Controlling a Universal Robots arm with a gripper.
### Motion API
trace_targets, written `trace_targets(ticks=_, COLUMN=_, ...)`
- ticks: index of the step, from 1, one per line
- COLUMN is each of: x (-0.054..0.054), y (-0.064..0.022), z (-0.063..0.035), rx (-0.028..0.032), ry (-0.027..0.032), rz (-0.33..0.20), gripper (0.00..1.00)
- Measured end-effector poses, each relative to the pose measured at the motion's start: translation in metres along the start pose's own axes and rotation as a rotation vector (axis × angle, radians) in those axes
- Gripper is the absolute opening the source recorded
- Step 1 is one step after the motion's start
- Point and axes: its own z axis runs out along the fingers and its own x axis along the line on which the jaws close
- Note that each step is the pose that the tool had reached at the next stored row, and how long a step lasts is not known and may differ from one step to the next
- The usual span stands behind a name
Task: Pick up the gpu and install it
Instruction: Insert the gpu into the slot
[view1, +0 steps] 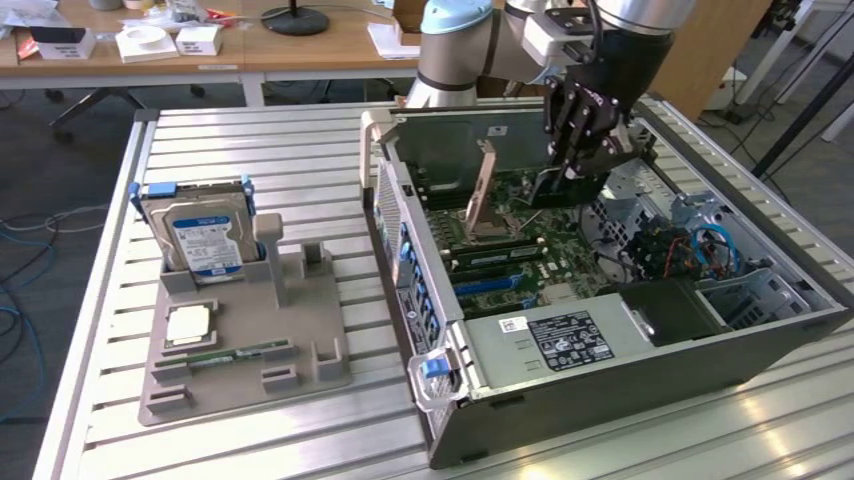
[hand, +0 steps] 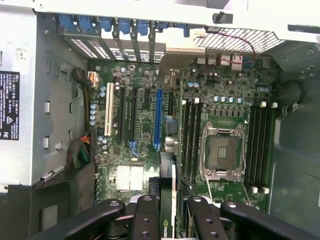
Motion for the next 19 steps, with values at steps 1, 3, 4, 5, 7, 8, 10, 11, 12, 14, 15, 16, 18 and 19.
trace_targets(ticks=1, x=0.0, y=0.0, z=0.0018, rx=0.0, ry=0.0001, rz=0.0, gripper=0.26)
trace_targets(ticks=3, x=0.0, y=0.0, z=0.0054, rx=0.0001, ry=-0.0001, rz=0.0, gripper=0.26)
trace_targets(ticks=4, x=0.0, y=0.0, z=0.0073, rx=0.0001, ry=0.0, rz=0.0, gripper=0.26)
trace_targets(ticks=5, x=0.0, y=0.0, z=0.0091, rx=0.0, ry=-0.0001, rz=0.0, gripper=0.26)
trace_targets(ticks=7, x=0.0, y=0.0, z=0.0127, rx=0.0, ry=0.0, rz=0.0, gripper=0.26)
trace_targets(ticks=8, x=0.001, y=0.0, z=0.0145, rx=0.0, ry=0.0001, rz=0.0, gripper=0.26)
trace_targets(ticks=10, x=0.001, y=0.0001, z=0.018, rx=0.0, ry=0.0001, rz=0.0, gripper=0.26)
trace_targets(ticks=11, x=0.001, y=0.0001, z=0.0197, rx=0.0001, ry=-0.0001, rz=0.0, gripper=0.26)
trace_targets(ticks=12, x=0.001, y=0.0001, z=0.0211, rx=0.0, ry=0.0, rz=0.0, gripper=0.26)
trace_targets(ticks=14, x=0.001, y=0.0001, z=0.0229, rx=0.0, ry=0.0, rz=0.0, gripper=0.26)
trace_targets(ticks=15, x=0.001, y=0.0001, z=0.0231, rx=-0.0001, ry=0.0002, rz=0.0, gripper=0.26)
trace_targets(ticks=16, x=0.001, y=0.0001, z=0.0231, rx=-0.0001, ry=0.0002, rz=0.0, gripper=0.26)
trace_targets(ticks=18, x=0.001, y=0.0001, z=0.0232, rx=0.0, ry=0.0002, rz=0.0, gripper=0.26)
trace_targets(ticks=19, x=0.001, y=0.0001, z=0.0234, rx=0.0, ry=0.0, rz=0.0, gripper=0.26)
